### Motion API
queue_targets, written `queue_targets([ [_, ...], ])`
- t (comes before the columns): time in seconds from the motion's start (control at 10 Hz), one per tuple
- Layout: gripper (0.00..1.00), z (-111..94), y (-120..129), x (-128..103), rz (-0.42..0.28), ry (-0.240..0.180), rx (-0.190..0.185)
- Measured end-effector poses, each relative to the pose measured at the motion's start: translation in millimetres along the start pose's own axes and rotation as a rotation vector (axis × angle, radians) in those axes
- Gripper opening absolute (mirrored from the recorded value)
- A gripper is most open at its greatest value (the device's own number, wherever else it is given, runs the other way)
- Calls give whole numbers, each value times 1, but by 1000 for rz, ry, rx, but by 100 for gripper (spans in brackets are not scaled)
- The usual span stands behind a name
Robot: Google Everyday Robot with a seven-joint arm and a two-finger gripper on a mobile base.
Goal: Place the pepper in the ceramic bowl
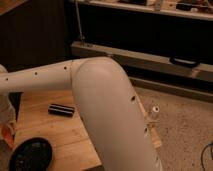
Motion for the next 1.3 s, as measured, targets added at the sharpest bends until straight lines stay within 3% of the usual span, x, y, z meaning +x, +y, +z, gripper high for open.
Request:
queue_targets([
  [0.7, 30, 31, 29, -38, 65, -57, 35],
  [1.3, 30, 51, 30, -38, 63, -70, 42],
])
